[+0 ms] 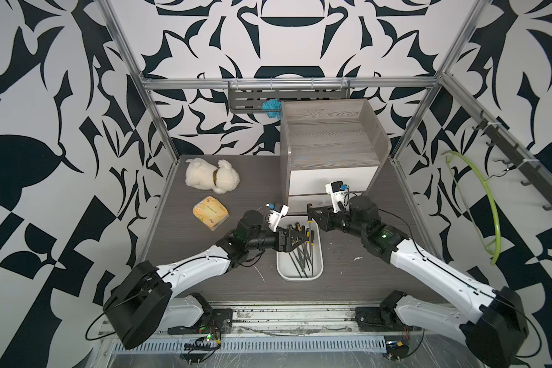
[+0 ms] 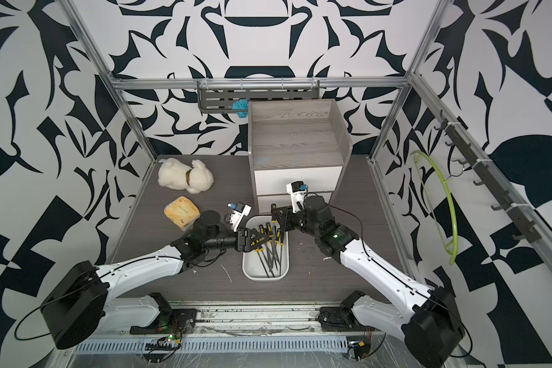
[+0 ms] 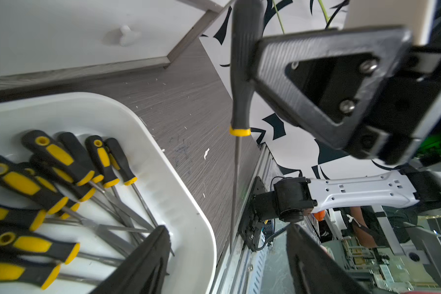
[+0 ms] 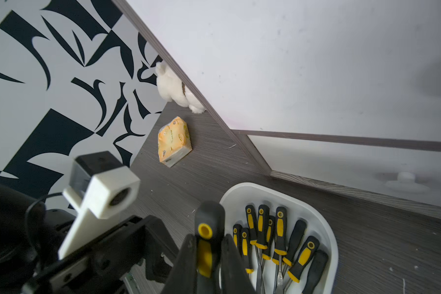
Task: Take the file tool out of the storage box
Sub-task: Pick up the file tool from the storage box.
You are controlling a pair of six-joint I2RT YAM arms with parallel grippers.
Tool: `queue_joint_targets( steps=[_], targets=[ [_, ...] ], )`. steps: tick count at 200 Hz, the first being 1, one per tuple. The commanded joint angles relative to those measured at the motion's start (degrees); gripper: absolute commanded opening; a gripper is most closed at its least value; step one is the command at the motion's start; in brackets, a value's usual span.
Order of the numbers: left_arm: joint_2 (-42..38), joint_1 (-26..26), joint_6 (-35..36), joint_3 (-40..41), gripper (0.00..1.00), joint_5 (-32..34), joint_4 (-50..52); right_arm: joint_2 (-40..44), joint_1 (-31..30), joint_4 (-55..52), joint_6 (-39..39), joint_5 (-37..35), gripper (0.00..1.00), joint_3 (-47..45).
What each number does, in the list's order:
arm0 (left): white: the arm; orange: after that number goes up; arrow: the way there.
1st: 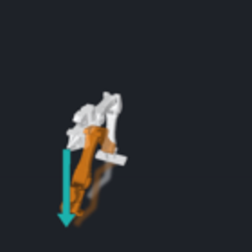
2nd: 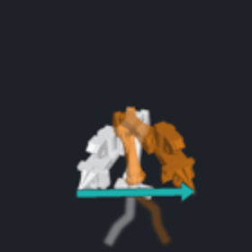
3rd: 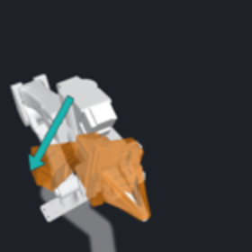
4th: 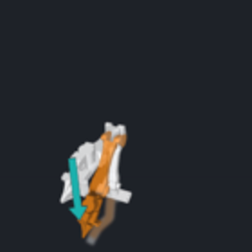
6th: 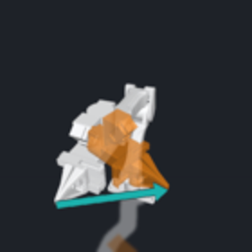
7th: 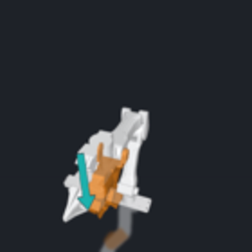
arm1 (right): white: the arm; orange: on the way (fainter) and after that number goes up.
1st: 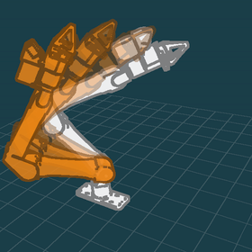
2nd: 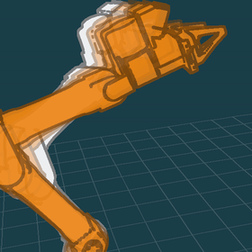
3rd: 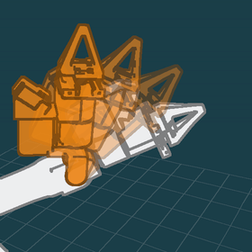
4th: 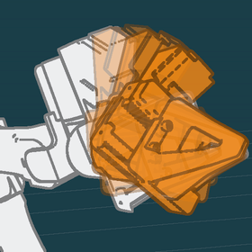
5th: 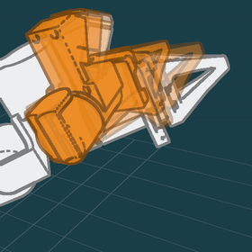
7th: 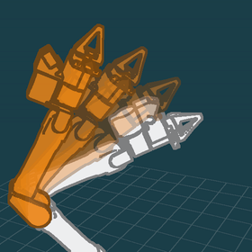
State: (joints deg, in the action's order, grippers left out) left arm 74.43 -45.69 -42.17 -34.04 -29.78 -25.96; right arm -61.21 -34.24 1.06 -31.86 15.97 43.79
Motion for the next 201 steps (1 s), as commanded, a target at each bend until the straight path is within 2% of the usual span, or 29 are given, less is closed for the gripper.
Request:
queue_joint_targets(
  steps=[1, 30, 34, 45, 51, 66, 83, 127, 141, 176, 201],
  targets=[
    [3.1, -1.7, 1.8, -2.4, 0.77, -0.1, -0.8, 2.2, 0.2, 4.4, -1.5, 0.8, 0.0, -0.6],
    [6.3, -2.9, 1.4, -3.7, 0.7, -0.9, -1.4, 2.2, 0.3, 5.5, -2.2, 0.3, 0.0, -1.6],
    [6.6, -3.1, 1.4, -3.8, 0.66, -1.0, -1.6, 2.1, 0.2, 5.5, -2.2, 0.3, 0.0, -1.7],
    [7.2, -3.3, 1.1, -3.9, 0.49, -0.9, -1.8, 1.7, 0.2, 6.1, -2.7, 0.4, 0.0, -2.1],
    [7.3, -3.3, 0.9, -3.8, 0.44, -0.7, -2.1, 1.4, 0.3, 6.2, -2.8, 0.5, 0.0, -2.1],
    [7.4, -3.4, 0.8, -3.7, 0.43, -0.5, -2.3, 1.1, 0.2, 6.2, -2.8, 0.4, 0.0, -2.1],
    [7.3, -3.4, 0.8, -3.6, 0.34, -0.4, -2.3, 1.1, 0.2, 6.2, -2.7, 0.1, 0.0, -2.1],
    [8.9, -3.4, 0.0, -4.0, 0.34, -1.6, -3.4, 2.1, 0.3, 7.5, -2.9, -1.4, 0.0, -3.4],
    [9.5, -3.4, -0.9, -3.9, 0.31, -2.5, -5.0, 2.4, 0.2, 8.1, -2.9, -1.8, 0.0, -4.0],
    [9.5, -3.6, -1.0, -3.9, 0.1, -1.6, -4.5, 1.5, 0.2, 8.8, -3.0, -2.0, 0.0, -4.5],
    [9.8, -3.6, -1.2, -4.1, 0.08, -1.7, -4.4, 1.1, 0.3, 9.4, -3.3, -1.9, 0.0, -4.6]
  ],
)
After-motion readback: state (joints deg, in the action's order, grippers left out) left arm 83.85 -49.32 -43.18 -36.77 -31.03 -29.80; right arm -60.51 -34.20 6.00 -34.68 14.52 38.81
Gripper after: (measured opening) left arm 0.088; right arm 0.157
